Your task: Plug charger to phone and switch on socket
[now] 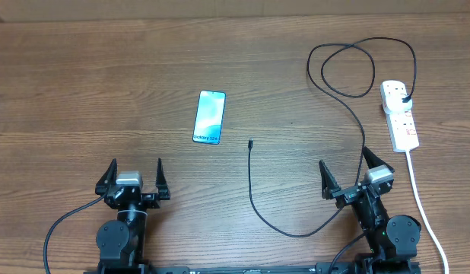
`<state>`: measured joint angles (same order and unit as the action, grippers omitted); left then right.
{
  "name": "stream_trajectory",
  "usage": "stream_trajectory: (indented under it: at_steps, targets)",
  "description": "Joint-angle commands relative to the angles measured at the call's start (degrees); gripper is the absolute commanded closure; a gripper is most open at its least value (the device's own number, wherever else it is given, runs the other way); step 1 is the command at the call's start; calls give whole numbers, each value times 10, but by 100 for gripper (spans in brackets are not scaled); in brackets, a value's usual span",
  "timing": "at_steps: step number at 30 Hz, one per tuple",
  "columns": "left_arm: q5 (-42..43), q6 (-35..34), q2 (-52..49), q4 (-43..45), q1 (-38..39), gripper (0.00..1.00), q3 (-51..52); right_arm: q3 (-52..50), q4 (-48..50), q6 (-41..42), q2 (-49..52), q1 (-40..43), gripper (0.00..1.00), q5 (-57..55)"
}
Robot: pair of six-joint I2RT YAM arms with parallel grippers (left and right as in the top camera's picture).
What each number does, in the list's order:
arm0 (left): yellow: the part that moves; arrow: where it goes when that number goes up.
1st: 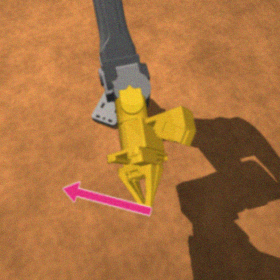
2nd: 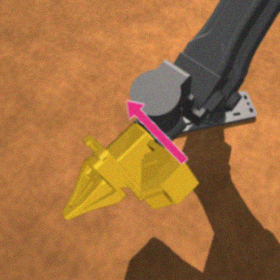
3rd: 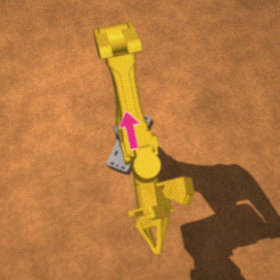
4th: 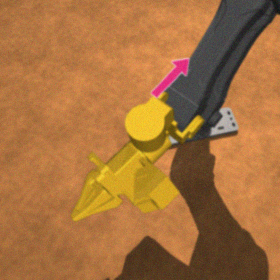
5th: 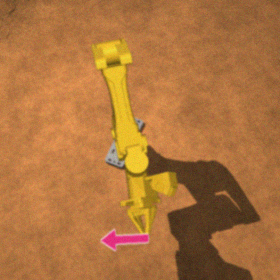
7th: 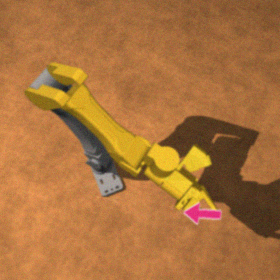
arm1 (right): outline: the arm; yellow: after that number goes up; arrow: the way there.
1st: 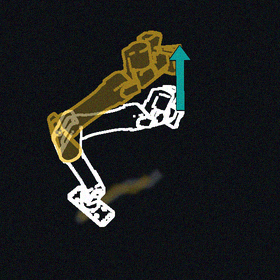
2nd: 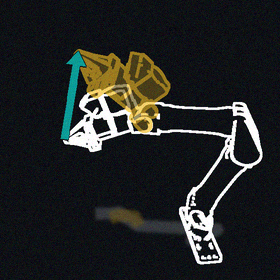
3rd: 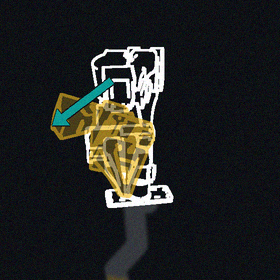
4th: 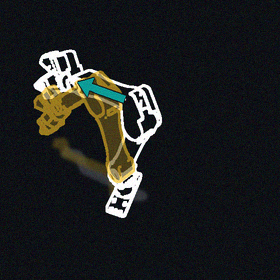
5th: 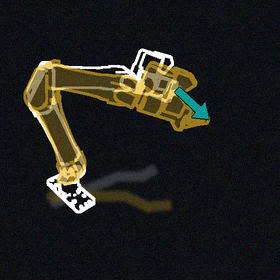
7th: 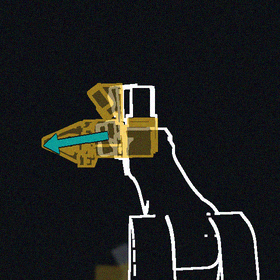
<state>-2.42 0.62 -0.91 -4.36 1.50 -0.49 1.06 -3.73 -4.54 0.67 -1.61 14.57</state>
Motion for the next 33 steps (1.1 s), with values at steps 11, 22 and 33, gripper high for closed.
stream_trajectory:
  at_steps: [11,22,33]
  targets:
    - [-6,11,-2,1,4,0,2,-6,2,-2,-5,-4,0,-5]
    - [-6,11,-2,1,4,0,2,-6,2,-2,-5,-4,0,-5]
    - [32,-10,-2,2,4,0,2,-6,2,-2,-5,-4,0,-5]
